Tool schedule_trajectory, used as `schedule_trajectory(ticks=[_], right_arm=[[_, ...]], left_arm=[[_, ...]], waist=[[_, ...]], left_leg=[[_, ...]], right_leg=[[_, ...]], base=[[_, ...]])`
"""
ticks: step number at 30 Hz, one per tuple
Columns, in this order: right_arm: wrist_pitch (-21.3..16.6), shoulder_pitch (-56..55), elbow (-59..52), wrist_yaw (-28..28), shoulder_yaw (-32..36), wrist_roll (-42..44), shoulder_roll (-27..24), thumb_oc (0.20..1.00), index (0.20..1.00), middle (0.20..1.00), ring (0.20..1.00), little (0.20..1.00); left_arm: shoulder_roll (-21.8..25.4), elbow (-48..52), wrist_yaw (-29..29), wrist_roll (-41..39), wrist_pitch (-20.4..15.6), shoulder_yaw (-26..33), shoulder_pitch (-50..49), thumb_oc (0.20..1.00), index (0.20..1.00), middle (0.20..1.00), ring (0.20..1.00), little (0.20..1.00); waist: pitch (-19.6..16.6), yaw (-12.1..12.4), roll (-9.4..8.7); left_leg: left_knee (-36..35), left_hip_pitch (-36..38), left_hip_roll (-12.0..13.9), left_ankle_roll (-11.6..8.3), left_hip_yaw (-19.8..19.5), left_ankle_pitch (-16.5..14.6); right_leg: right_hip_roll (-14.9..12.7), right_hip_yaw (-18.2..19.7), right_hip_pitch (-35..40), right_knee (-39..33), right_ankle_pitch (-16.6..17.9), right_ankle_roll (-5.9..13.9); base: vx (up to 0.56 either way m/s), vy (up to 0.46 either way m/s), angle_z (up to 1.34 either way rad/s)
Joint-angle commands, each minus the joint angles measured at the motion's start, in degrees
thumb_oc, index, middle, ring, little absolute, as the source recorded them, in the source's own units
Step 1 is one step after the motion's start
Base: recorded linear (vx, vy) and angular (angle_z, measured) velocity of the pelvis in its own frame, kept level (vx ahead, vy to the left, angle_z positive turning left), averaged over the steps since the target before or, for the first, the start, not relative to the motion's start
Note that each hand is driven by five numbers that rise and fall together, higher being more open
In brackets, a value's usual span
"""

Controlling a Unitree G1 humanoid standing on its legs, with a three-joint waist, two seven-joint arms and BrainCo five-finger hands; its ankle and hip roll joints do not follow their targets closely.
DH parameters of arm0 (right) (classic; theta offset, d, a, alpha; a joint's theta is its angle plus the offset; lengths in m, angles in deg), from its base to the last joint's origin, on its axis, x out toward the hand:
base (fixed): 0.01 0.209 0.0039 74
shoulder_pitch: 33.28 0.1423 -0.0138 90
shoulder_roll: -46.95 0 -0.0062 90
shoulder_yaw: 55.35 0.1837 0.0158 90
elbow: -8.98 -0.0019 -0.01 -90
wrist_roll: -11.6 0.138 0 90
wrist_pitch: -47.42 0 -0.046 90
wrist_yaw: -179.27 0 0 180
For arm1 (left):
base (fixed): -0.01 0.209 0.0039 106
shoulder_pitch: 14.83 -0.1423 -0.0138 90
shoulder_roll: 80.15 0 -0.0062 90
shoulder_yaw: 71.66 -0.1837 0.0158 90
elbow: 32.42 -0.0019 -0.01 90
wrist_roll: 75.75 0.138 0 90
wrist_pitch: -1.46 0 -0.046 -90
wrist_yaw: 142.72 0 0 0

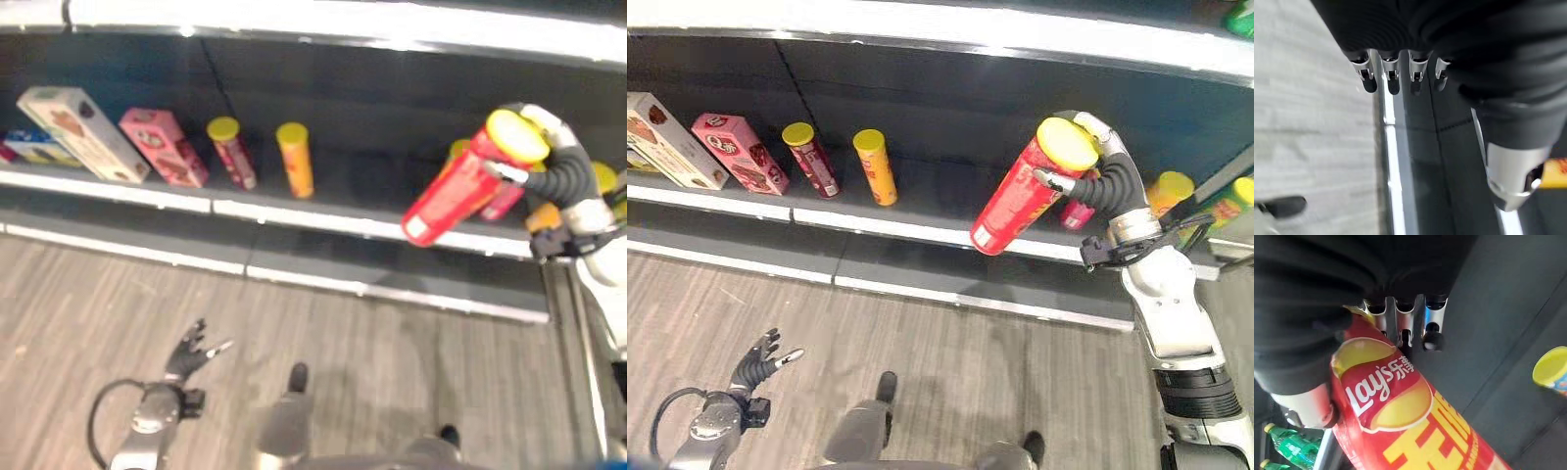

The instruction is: Put the goods on the table back onto the shelves and tidy them up.

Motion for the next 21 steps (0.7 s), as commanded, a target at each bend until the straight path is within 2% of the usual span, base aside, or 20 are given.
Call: schedule_trajectory(ticks=[1,2,3,4,6,8,9,10,11,12,13,14,15,17,21], right_arm=[[-2.2,5.9,-1.2,1.2,-0.9,-1.3,-5.2,0.200,0.200,0.200,0.200,0.200],[-2.2,6.1,-1.2,1.3,-1.0,-1.3,-5.3,0.200,0.200,0.200,0.200,0.200],[-2.4,6.0,-0.7,1.7,-1.9,-1.9,-5.8,0.200,0.200,0.200,0.200,0.200],[-2.2,5.9,-0.5,1.8,-1.6,-2.8,-6.3,0.200,0.200,0.200,0.200,0.200],[-1.6,6.7,-0.1,2.0,-2.0,-3.6,-6.3,0.200,0.200,0.200,0.200,0.200],[-1.6,7.1,0.7,2.8,-2.6,-4.5,-6.1,0.200,0.200,0.200,0.200,0.200],[-1.6,7.3,1.2,3.2,-3.2,-5.1,-4.9,0.200,0.200,0.200,0.200,0.200],[-1.5,8.1,2.0,3.6,-4.1,-6.3,-4.8,0.200,0.200,0.200,0.200,0.200],[-1.5,8.3,2.1,3.7,-4.3,-6.4,-4.8,0.200,0.200,0.200,0.200,0.200],[-1.1,9.3,2.8,3.9,-5.1,-7.2,-4.8,0.200,0.200,0.200,0.200,0.200],[-0.8,10.6,3.9,4.5,-6.2,-7.7,-4.1,0.200,0.200,0.200,0.200,0.200],[0.0,14.5,4.9,6.1,-7.6,-10.7,-4.0,0.200,0.200,0.200,0.200,0.200],[0.2,18.1,5.9,7.5,-8.6,-13.1,-5.3,0.200,0.200,0.200,0.200,0.200],[0.6,22.4,7.0,9.7,-9.8,-14.6,-5.7,0.200,0.200,0.200,0.200,0.200],[1.0,29.6,10.2,15.2,-10.6,-20.5,-8.6,0.200,0.200,0.200,0.200,0.200]], left_arm=[[0.4,4.4,-0.1,-0.2,-1.7,1.1,-4.2,1.000,1.000,1.000,1.000,1.000],[0.3,4.4,-0.1,-0.2,-1.7,1.1,-4.2,1.000,1.000,1.000,1.000,1.000],[0.2,4.3,-0.1,-0.1,-1.4,0.4,-3.5,1.000,1.000,1.000,1.000,1.000],[0.0,4.4,-0.1,-0.1,-1.6,0.2,-3.5,1.000,1.000,1.000,1.000,1.000],[-0.8,4.5,0.2,-0.6,-1.6,-0.3,-2.8,1.000,1.000,1.000,1.000,1.000],[-1.3,5.3,0.3,-0.9,-1.9,-0.6,-2.4,1.000,1.000,1.000,1.000,1.000],[-1.4,6.6,0.5,-1.0,-1.5,-1.2,-2.3,1.000,1.000,1.000,1.000,1.000],[-1.3,6.9,0.7,-1.0,-1.6,-1.3,-2.0,1.000,1.000,1.000,1.000,1.000],[-1.4,6.9,0.7,-1.0,-1.6,-1.3,-2.0,1.000,1.000,1.000,1.000,1.000],[-1.5,7.1,1.2,-1.5,-1.6,-1.3,-1.8,1.000,1.000,1.000,1.000,1.000],[-1.5,7.2,2.3,-2.0,-1.6,-1.7,-1.1,1.000,1.000,1.000,1.000,1.000],[0.1,8.2,2.4,-1.8,-2.0,-2.6,-0.8,1.000,1.000,1.000,1.000,1.000],[1.1,9.1,2.4,-1.8,-2.3,-2.6,-0.7,1.000,1.000,1.000,1.000,1.000],[2.2,10.3,2.9,-2.1,-2.7,-2.3,-1.4,1.000,1.000,1.000,1.000,1.000],[2.8,11.8,4.4,-2.9,-4.2,-2.1,-1.7,1.000,1.000,1.000,1.000,1.000]], waist=[[-2.2,-0.1,-0.25],[-2.2,-0.2,-0.26],[-1.8,-0.3,-0.20],[-1.6,-0.6,-0.38],[-0.5,-0.2,-1.00],[0.7,0.2,-0.72],[2.0,0.5,-0.16],[3.1,1.1,0.05],[3.2,0.9,0.21],[3.8,1.3,0.67],[3.5,2.3,1.43],[3.7,2.6,2.20],[4.5,2.7,2.18],[5.9,3.7,2.23],[9.2,5.6,3.23]], left_leg=[[-4.8,2.3,1.7,-2.22,-2.4,-4.4],[-4.9,2.2,1.6,-2.20,-2.4,-4.2],[-5.5,2.2,0.8,-1.86,-2.8,-3.8],[-5.3,1.8,-0.2,-1.78,-4.0,-3.8],[-4.2,1.0,-1.3,-1.84,-5.0,-4.0],[-1.8,-0.6,-0.8,-2.38,-4.9,-4.6],[4.4,-3.4,-0.4,-3.50,-6.1,-5.4],[7.6,-5.0,-0.4,-4.26,-6.9,-5.6],[8.3,-5.3,-0.4,-4.28,-7.1,-5.9],[8.7,-6.4,0.1,-5.11,-8.4,-5.4],[4.0,-6.8,1.5,-5.48,-9.9,-2.8],[-0.2,-7.1,1.8,-4.21,-9.7,-2.4],[0.8,-9.1,0.3,-3.68,-8.4,-2.8],[2.4,-11.3,-1.0,-2.88,-6.7,-3.4],[3.9,-14.7,-1.6,-2.36,-5.9,-3.5]], right_leg=[[14.1,0.5,-3.2,-7.6,-7.3,-3.28],[14.1,0.5,-3.3,-7.7,-7.1,-3.29],[16.1,1.6,-3.6,-9.4,-8.3,-4.06],[17.2,4.2,-2.9,-10.7,-8.7,-4.07],[18.3,6.0,-3.2,-11.3,-7.6,-4.53],[17.7,4.0,-2.8,-11.6,-7.7,-4.82],[18.0,2.7,-2.5,-11.3,-8.7,-5.97],[17.9,2.3,-2.1,-11.4,-9.0,-6.15],[18.0,2.2,-2.1,-11.4,-9.0,-6.16],[18.0,2.0,-1.9,-11.6,-9.4,-5.92],[18.0,1.9,-1.8,-12.2,-9.7,-5.07],[16.7,3.0,-5.3,-10.1,-9.3,-4.32],[15.5,3.8,-7.9,-9.3,-8.2,-3.93],[14.2,4.5,-10.5,-9.1,-6.9,-3.65],[12.7,4.2,-14.0,-8.4,-5.7,-3.17]], base=[[-0.03,0.087,0.04],[-0.02,0.051,-0.09],[0.04,0.037,-0.14],[0.04,0.040,0.09],[0.03,-0.020,0.39],[-0.02,-0.119,0.18],[-0.06,-0.153,0.21],[-0.05,-0.110,0.32],[-0.04,-0.011,0.32],[0.03,0.072,0.43],[-0.01,0.176,0.40],[-0.09,0.245,0.31],[-0.15,0.236,-0.07],[-0.13,0.146,-0.27],[-0.08,0.032,-0.03]])
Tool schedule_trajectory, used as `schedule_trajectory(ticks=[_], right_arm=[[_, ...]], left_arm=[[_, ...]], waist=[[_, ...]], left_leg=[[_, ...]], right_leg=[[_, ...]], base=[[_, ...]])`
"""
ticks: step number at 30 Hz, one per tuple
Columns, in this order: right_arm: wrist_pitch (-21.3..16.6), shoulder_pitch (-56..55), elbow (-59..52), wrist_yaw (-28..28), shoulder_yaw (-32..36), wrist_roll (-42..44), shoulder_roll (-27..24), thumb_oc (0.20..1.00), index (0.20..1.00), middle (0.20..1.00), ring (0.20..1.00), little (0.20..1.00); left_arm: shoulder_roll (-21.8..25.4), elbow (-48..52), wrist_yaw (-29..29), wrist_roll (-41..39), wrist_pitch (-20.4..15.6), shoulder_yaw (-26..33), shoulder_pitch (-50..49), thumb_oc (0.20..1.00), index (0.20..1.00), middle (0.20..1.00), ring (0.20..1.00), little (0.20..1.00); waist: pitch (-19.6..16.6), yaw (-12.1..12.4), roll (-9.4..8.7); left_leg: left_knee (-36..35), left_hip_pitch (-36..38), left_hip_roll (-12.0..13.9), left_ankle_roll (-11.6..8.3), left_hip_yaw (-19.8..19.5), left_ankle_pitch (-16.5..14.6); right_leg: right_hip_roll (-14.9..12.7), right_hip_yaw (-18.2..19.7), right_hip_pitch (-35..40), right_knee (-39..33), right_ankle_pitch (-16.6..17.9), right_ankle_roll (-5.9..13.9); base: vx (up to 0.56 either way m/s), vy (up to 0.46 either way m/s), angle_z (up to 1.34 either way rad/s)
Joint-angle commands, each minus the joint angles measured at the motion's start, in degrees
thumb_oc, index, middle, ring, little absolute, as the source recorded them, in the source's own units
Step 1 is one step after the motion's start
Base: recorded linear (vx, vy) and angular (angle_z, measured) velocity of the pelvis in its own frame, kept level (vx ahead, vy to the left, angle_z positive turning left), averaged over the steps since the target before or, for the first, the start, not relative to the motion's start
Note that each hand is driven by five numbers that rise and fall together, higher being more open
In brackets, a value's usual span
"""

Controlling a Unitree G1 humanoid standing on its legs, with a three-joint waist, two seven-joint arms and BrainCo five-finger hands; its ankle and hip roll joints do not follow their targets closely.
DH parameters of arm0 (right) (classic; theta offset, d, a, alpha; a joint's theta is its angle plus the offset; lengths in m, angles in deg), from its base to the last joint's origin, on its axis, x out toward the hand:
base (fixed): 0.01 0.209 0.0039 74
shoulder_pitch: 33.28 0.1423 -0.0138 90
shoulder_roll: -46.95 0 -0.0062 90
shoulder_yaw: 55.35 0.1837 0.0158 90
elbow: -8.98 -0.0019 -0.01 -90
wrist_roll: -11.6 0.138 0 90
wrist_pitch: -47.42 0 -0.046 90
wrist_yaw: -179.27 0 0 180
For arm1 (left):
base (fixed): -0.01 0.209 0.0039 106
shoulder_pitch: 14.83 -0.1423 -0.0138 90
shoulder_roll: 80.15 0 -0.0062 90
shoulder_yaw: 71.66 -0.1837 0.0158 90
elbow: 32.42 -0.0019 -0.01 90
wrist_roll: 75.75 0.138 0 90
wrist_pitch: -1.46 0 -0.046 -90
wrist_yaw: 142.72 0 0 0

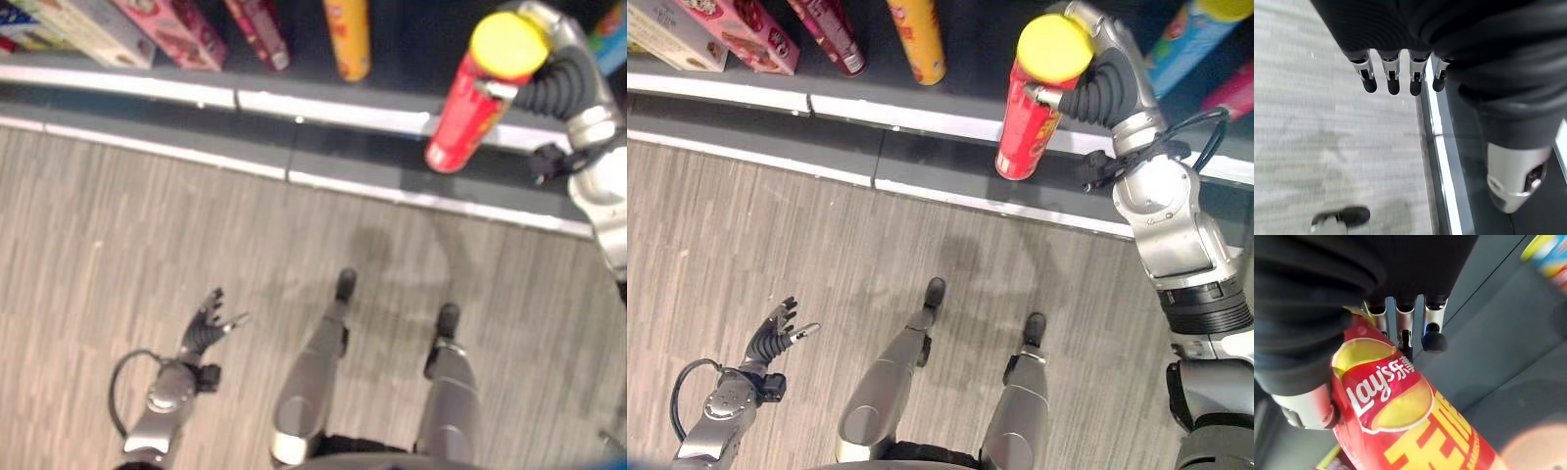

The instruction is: Put the goods on the table back onto the shelves and tidy them up.

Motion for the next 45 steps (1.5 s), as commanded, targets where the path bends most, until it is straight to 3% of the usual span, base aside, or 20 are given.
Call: schedule_trajectory(ticks=[1,3,8,12,17,24,32,38,39,42,45], right_arm=[[-1.9,5.0,-1.8,8.4,0.4,-4.6,-3.0,0.200,0.200,0.200,0.200,0.200],[-0.7,9.1,0.7,12.9,0.6,-8.5,-5.0,0.200,0.200,0.200,0.200,0.200],[0.7,14.1,3.3,18.1,-0.6,-11.9,-8.6,0.200,0.200,0.200,0.200,0.200],[1.7,17.2,4.0,21.3,-1.6,-15.6,-9.3,0.200,0.200,0.200,0.200,0.200],[5.4,23.9,8.8,26.9,-5.9,-24.0,-8.6,0.200,0.200,0.200,0.200,0.200],[5.5,27.5,10.6,25.9,-11.1,-24.7,-10.4,0.200,0.200,0.200,0.200,0.200],[5.2,31.1,12.5,23.5,-15.9,-23.1,-11.9,0.200,0.200,0.200,0.200,0.200],[5.2,31.3,12.5,23.5,-16.0,-23.1,-12.0,0.200,0.200,0.200,0.200,0.200],[5.1,31.6,12.7,23.6,-16.1,-22.2,-11.4,0.200,0.200,0.200,0.200,0.200],[5.6,29.3,13.2,25.4,-12.2,-18.7,-6.2,0.200,0.200,0.200,0.200,0.200],[5.8,27.4,13.0,25.5,-10.6,-17.7,-4.7,0.200,0.200,0.200,0.200,0.200]], left_arm=[[2.1,2.0,2.4,-3.3,-3.4,0.7,-4.9,1.000,1.000,1.000,1.000,1.000],[1.6,3.1,3.5,-4.5,-4.4,-0.5,-3.9,1.000,1.000,1.000,1.000,1.000],[1.7,5.2,5.4,-5.3,-5.8,-3.3,-0.8,1.000,1.000,1.000,1.000,1.000],[1.7,5.8,6.3,-5.1,-6.3,-4.2,0.4,1.000,1.000,1.000,1.000,1.000],[2.0,5.6,7.8,-4.7,-7.6,-7.0,3.2,1.000,1.000,1.000,1.000,1.000],[2.6,5.0,6.6,-4.6,-7.3,-10.3,6.2,1.000,1.000,1.000,1.000,1.000],[1.2,4.5,4.7,-4.5,-5.8,-14.9,7.4,1.000,1.000,1.000,1.000,1.000],[1.1,4.5,4.7,-4.5,-5.8,-14.8,7.4,1.000,1.000,1.000,1.000,1.000],[1.0,4.8,4.6,-4.2,-5.9,-15.4,7.6,1.000,1.000,1.000,1.000,1.000],[0.4,5.4,5.5,-4.6,-6.2,-15.8,8.4,1.000,1.000,1.000,1.000,1.000],[0.3,5.5,6.1,-4.7,-6.1,-15.3,8.3,1.000,1.000,1.000,1.000,1.000]], waist=[[-4.0,0.3,-2.11],[-2.5,0.9,-1.18],[-1.4,0.8,0.41],[-1.4,0.7,0.88],[-1.4,0.9,2.84],[-1.5,0.6,5.68],[-2.9,0.4,10.59],[-2.9,0.4,10.63],[-2.8,0.2,11.48],[-1.9,-0.6,11.99],[-1.5,-1.1,11.53]], left_leg=[[4.1,-0.4,3.4,-2.53,-2.7,-9.3],[4.3,-2.5,2.9,-2.77,-2.9,-8.9],[5.1,-7.3,2.7,-3.58,-4.1,-8.7],[4.8,-9.2,2.6,-3.64,-4.4,-8.0],[3.5,-10.1,2.3,-3.65,-4.3,-7.4],[2.5,-9.0,1.7,-3.66,-3.7,-7.4],[1.7,-8.5,0.9,-3.18,-3.4,-7.0],[1.5,-8.7,0.8,-3.15,-3.4,-6.6],[1.1,-8.3,0.8,-3.07,-3.3,-6.5],[0.3,-8.0,1.0,-2.82,-3.2,-6.3],[0.0,-7.5,1.1,-2.94,-3.1,-6.5]], right_leg=[[2.3,-3.5,1.8,-7.0,3.0,-2.10],[1.7,-4.0,-0.2,-6.2,2.9,-2.01],[1.4,-4.8,-5.6,-2.8,1.7,-1.94],[1.3,-4.7,-8.3,-1.8,1.6,-1.98],[0.8,-4.7,-9.9,-1.6,1.6,-1.55],[0.0,-3.8,-9.1,-1.9,1.2,-1.12],[-0.8,-2.9,-8.8,-2.4,1.5,-0.64],[-0.9,-2.9,-8.9,-2.6,1.9,-0.62],[-0.9,-2.7,-9.0,-2.7,1.8,-0.60],[-0.7,-2.3,-9.3,-3.0,2.0,-0.67],[-0.5,-2.1,-8.9,-3.1,1.6,-0.79]], base=[[-0.08,0.001,0.08],[-0.04,-0.031,0.09],[-0.01,-0.067,0.16],[0.00,-0.040,0.14],[0.02,-0.024,0.00],[0.02,0.004,0.02],[0.01,0.032,0.03],[0.00,0.006,0.00],[0.00,0.038,-0.02],[-0.02,0.014,-0.05],[-0.01,-0.002,-0.08]])
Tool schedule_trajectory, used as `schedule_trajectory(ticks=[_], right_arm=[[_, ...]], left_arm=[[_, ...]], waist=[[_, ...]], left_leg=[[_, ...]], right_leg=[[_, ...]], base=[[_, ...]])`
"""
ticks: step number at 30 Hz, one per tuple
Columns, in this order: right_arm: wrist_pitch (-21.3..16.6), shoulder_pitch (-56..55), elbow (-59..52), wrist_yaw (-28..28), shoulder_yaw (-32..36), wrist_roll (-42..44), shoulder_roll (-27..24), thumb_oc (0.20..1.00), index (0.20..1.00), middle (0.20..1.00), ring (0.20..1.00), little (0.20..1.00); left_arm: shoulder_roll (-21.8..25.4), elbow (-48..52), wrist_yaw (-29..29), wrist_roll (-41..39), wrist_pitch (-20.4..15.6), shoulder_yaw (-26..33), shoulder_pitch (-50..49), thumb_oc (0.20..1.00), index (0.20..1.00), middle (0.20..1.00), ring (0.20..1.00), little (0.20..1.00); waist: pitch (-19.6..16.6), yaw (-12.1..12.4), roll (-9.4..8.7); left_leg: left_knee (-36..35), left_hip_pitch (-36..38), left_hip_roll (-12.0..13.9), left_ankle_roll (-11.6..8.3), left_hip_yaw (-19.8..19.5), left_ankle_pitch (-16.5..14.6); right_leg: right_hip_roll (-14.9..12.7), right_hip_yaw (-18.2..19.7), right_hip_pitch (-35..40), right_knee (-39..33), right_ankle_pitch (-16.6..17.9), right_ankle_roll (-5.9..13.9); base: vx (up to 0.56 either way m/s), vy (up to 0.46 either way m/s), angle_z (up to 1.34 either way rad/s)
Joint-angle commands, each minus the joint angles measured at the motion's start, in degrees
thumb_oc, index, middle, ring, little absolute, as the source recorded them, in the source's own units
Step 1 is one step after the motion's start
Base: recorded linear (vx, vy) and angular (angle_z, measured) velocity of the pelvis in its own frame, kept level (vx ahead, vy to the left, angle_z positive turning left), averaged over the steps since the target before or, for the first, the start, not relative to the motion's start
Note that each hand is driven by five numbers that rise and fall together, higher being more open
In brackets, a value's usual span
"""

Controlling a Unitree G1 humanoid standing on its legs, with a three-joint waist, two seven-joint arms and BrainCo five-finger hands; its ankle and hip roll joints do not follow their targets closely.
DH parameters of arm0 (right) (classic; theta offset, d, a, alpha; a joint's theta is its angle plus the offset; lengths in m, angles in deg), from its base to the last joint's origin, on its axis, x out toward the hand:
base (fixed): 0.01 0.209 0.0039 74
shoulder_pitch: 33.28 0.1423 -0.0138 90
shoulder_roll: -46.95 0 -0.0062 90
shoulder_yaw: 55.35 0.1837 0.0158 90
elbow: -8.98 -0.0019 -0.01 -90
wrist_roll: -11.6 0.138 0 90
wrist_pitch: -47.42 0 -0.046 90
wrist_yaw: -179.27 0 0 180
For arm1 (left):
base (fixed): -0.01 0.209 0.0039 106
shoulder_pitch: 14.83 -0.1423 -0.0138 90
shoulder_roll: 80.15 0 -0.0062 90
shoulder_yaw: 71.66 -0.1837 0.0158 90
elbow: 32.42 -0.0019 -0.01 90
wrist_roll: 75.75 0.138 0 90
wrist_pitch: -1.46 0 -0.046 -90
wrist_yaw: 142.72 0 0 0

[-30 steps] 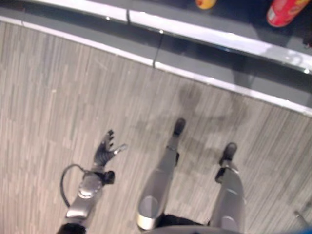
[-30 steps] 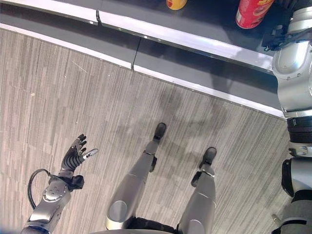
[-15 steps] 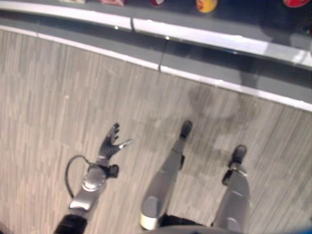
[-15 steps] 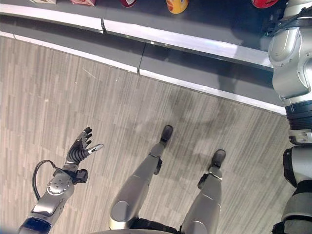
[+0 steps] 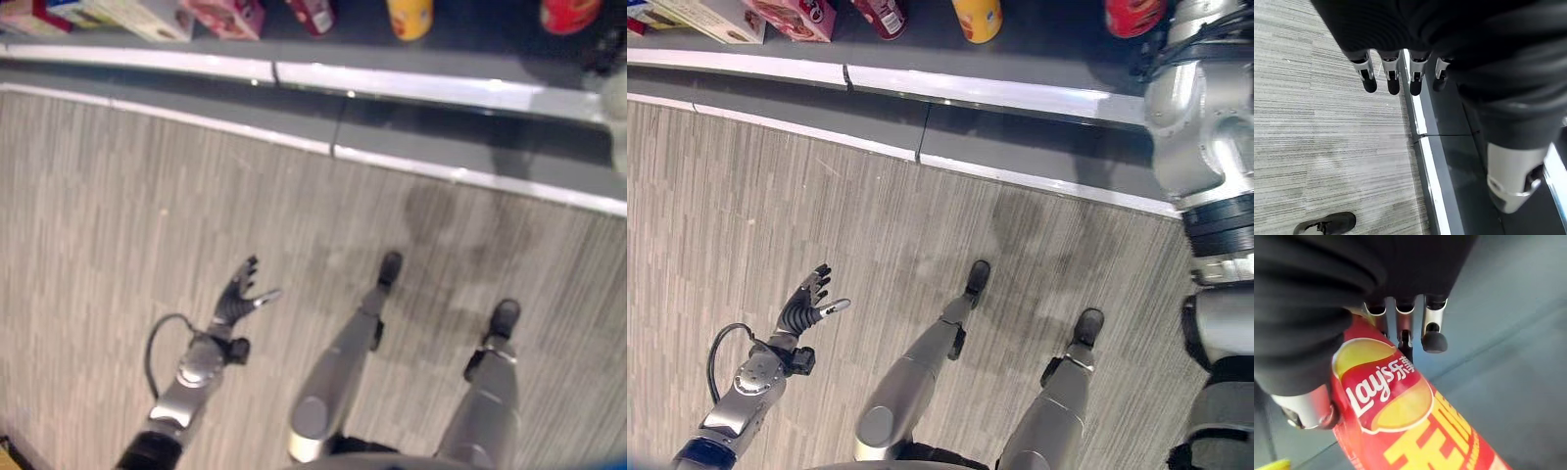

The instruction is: Put the goods on the table back onto the shelves and tidy them up.

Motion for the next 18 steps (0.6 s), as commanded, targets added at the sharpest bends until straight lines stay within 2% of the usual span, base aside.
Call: schedule_trajectory(ticks=[1,5,8,18], right_arm=[[-0.4,6.8,-3.6,3.4,-0.1,1.9,-5.8,0.200,0.200,0.200,0.200,0.200],[-1.5,4.6,-4.4,3.1,2.3,6.3,-2.5,0.200,0.200,0.200,0.200,0.200],[-1.6,5.4,-2.0,2.9,1.5,8.4,-1.3,0.200,0.200,0.200,0.200,0.200],[-0.9,6.4,2.4,2.7,-0.4,9.3,-1.8,0.200,0.200,0.200,0.200,0.200]], left_arm=[[-1.8,2.5,1.8,-0.3,-1.6,-1.9,1.5,1.000,1.000,1.000,1.000,1.000],[-1.9,2.5,2.5,-0.2,-1.3,-1.3,1.1,1.000,1.000,1.000,1.000,1.000],[-1.4,2.5,3.0,-0.3,-1.2,-1.0,0.9,1.000,1.000,1.000,1.000,1.000],[-1.0,2.7,3.6,0.0,-1.4,-0.6,0.4,1.000,1.000,1.000,1.000,1.000]], waist=[[2.1,-1.0,3.53],[2.1,-1.6,2.60],[2.1,-1.7,1.88],[2.1,-1.8,0.75]], left_leg=[[2.3,-0.8,3.9,-3.66,-0.5,-8.1],[1.9,-0.8,4.2,-3.60,-0.5,-8.0],[1.7,-0.9,4.3,-3.59,-0.2,-7.9],[1.7,-0.9,4.7,-3.75,-0.3,-8.2]], right_leg=[[2.3,-0.6,-1.4,-5.1,3.1,-2.52],[2.7,-0.7,-1.5,-5.7,3.4,-2.72],[2.8,-0.7,-1.4,-6.0,3.6,-2.76],[3.0,-0.9,-1.3,-5.8,3.2,-2.95]], base=[[0.00,-0.002,0.03],[0.00,0.001,0.01],[0.00,0.000,0.00],[0.00,0.000,0.00]])
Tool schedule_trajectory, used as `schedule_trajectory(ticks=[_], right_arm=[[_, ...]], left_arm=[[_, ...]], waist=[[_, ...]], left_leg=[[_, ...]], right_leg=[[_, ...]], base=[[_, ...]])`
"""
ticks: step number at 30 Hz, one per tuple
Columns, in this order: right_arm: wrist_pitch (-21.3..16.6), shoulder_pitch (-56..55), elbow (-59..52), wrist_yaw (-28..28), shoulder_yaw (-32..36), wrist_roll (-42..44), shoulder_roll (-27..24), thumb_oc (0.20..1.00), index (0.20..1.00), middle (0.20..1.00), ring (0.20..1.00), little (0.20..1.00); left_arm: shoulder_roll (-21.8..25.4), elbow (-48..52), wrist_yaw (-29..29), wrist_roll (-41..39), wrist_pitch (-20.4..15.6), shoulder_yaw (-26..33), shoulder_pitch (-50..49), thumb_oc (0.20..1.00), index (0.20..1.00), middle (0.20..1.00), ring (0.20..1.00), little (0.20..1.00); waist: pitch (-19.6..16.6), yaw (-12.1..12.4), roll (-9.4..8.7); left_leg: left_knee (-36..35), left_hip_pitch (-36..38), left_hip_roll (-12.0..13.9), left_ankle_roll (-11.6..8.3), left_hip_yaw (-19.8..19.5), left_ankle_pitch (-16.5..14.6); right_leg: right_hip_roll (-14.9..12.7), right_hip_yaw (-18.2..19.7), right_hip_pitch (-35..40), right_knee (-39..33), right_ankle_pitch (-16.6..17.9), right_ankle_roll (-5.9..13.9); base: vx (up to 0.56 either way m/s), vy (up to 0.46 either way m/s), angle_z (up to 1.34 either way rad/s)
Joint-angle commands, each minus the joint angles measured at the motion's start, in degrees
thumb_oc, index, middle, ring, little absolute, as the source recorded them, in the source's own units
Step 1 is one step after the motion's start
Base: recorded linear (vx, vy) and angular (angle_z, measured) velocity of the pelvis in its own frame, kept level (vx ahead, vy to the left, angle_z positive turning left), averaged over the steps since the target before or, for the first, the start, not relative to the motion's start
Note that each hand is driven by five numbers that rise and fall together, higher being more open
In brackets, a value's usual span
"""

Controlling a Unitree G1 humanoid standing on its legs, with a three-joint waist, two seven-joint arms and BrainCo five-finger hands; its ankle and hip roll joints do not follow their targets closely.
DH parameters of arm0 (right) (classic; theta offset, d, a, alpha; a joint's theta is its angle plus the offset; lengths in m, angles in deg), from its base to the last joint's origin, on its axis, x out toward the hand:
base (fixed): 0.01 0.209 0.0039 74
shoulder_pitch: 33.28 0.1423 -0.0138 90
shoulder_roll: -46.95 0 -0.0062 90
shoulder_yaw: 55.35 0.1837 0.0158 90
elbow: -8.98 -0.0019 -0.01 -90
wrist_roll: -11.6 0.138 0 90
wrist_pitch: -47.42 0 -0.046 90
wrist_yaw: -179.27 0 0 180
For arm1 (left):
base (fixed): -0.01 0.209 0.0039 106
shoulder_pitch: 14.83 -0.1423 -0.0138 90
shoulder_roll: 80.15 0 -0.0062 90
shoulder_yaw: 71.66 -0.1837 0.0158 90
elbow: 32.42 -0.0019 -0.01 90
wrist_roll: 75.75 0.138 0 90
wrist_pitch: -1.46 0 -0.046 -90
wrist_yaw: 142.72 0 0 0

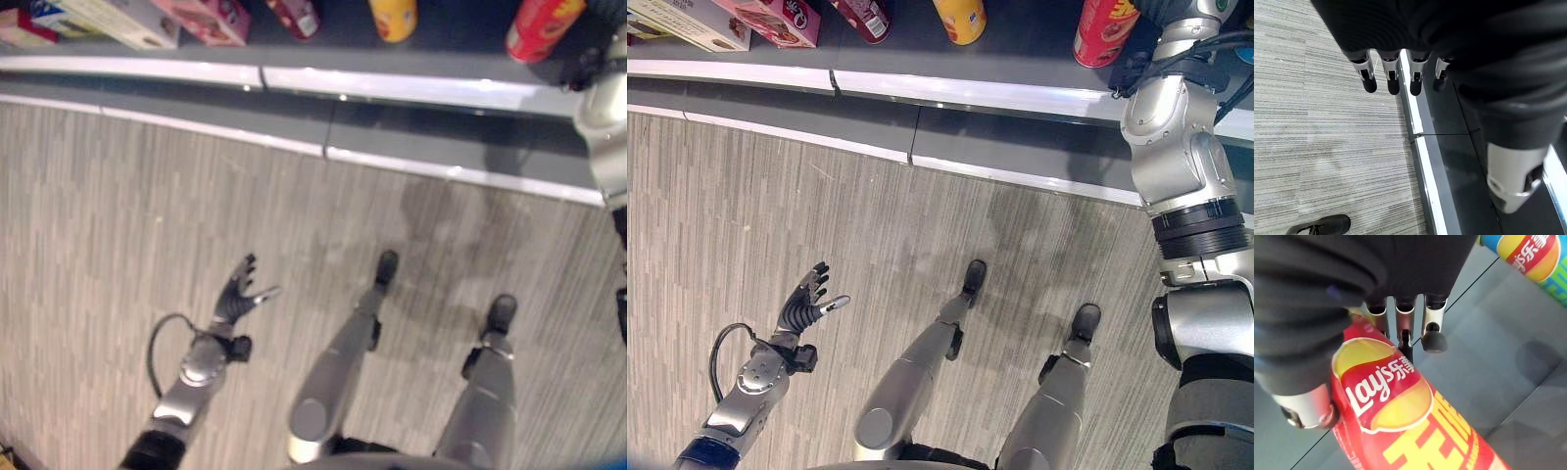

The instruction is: Put the goods on the table back onto the shelves and tidy them up.

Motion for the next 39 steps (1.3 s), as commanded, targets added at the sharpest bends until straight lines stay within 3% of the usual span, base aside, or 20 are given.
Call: schedule_trajectory(ticks=[1,10,11,12,25,31,34,36,37,38,39], right_arm=[[-1.2,7.4,-0.9,1.3,-3.7,1.4,-5.1,0.200,0.200,0.200,0.200,0.200],[-1.0,7.5,-0.1,0.9,-4.6,0.8,-5.2,0.200,0.200,0.200,0.200,0.200],[-1.0,7.7,0.4,0.9,-5.1,0.7,-4.8,0.727,0.727,0.727,0.727,0.727],[-1.1,7.9,0.7,0.9,-5.4,0.9,-4.4,1.000,1.000,1.000,1.000,1.000],[-1.9,7.6,-2.1,1.8,-3.8,1.8,-4.0,1.000,1.000,1.000,1.000,1.000],[-3.0,1.3,-13.5,5.5,4.3,1.3,-3.1,1.000,1.000,1.000,1.000,1.000],[-5.2,-9.4,-22.9,5.9,11.6,1.7,-0.2,1.000,1.000,1.000,1.000,1.000],[-8.0,-20.7,-29.0,3.3,16.9,4.7,2.5,1.000,1.000,1.000,1.000,1.000],[-11.9,-32.4,-32.5,-1.6,20.5,12.1,6.8,1.000,1.000,1.000,1.000,1.000],[-11.9,-33.2,-32.9,-1.9,20.9,12.2,7.0,1.000,1.000,1.000,1.000,1.000],[-14.7,-44.5,-34.2,-8.0,24.4,19.5,10.2,1.000,1.000,1.000,1.000,1.000]], left_arm=[[-0.3,2.8,1.5,0.1,-1.4,-0.7,0.1,1.000,1.000,1.000,1.000,1.000],[-0.3,2.9,1.8,0.1,-1.5,-0.4,-0.1,1.000,1.000,1.000,1.000,1.000],[-0.3,2.9,2.0,0.1,-1.6,-0.3,-0.3,1.000,1.000,1.000,1.000,1.000],[-0.3,2.9,2.1,0.1,-1.5,-0.3,-0.3,1.000,1.000,1.000,1.000,1.000],[-0.3,2.3,2.1,0.5,-1.3,-0.1,0.4,1.000,1.000,1.000,1.000,1.000],[-0.8,1.7,2.7,1.4,-0.8,0.3,0.7,1.000,1.000,1.000,1.000,1.000],[-1.2,1.4,2.9,2.4,-0.2,1.1,0.6,1.000,1.000,1.000,1.000,1.000],[-1.3,1.1,2.5,2.9,0.4,2.4,-0.4,1.000,1.000,1.000,1.000,1.000],[-1.8,0.8,1.7,3.0,1.0,4.2,-1.6,1.000,1.000,1.000,1.000,1.000],[-1.5,0.9,1.7,3.0,1.0,4.1,-1.9,1.000,1.000,1.000,1.000,1.000],[-2.6,0.3,0.6,2.7,1.5,6.3,-3.2,1.000,1.000,1.000,1.000,1.000]], waist=[[2.1,-0.6,0.72],[2.1,-0.5,0.44],[2.1,-0.5,0.11],[2.1,-0.5,-0.15],[1.6,-0.5,-1.55],[-0.3,-1.1,-3.43],[-2.3,-2.3,-5.52],[-4.1,-3.6,-7.62],[-5.9,-4.8,-9.67],[-6.1,-4.7,-9.83],[-8.0,-6.3,-11.75]], left_leg=[[2.0,-1.2,4.3,-3.75,-0.2,-7.8],[1.8,-1.4,4.5,-3.83,-0.2,-7.6],[1.7,-1.1,4.5,-3.86,-0.2,-7.6],[1.6,-0.6,4.7,-3.88,-0.2,-8.0],[0.2,2.2,5.3,-3.95,-0.4,-7.4],[-0.9,5.3,6.0,-4.15,-0.6,-7.5],[-2.6,8.2,7.0,-4.34,-0.6,-7.2],[-4.2,10.7,8.0,-4.38,-0.4,-7.1],[-5.7,13.3,8.8,-4.38,0.0,-7.1],[-5.9,13.6,8.8,-4.38,0.0,-7.0],[-7.2,16.1,9.6,-4.50,0.3,-6.9]], right_leg=[[2.7,-0.7,-2.0,-4.8,3.1,-3.06],[2.9,-0.6,-2.1,-4.8,3.1,-3.12],[3.1,-0.6,-1.9,-4.7,3.0,-3.19],[3.2,-0.7,-1.4,-4.7,2.7,-3.20],[3.4,-1.5,2.1,-6.9,3.4,-2.95],[4.1,-2.6,6.0,-8.7,3.5,-2.94],[5.0,-3.7,9.3,-10.5,3.7,-2.82],[5.7,-4.5,12.2,-12.3,4.0,-2.76],[6.2,-5.0,14.6,-13.7,4.3,-2.55],[6.1,-5.1,14.9,-13.9,4.3,-2.54],[6.5,-5.3,17.0,-14.9,4.6,-2.34]], base=[[0.00,0.000,0.00],[0.00,0.000,-0.01],[0.00,0.000,0.00],[0.00,0.000,0.00],[0.00,0.000,0.00],[0.04,-0.008,-0.03],[0.10,-0.018,0.06],[0.16,-0.035,0.07],[0.16,-0.041,-0.03],[0.21,-0.041,-0.03],[0.11,-0.014,-0.14]])
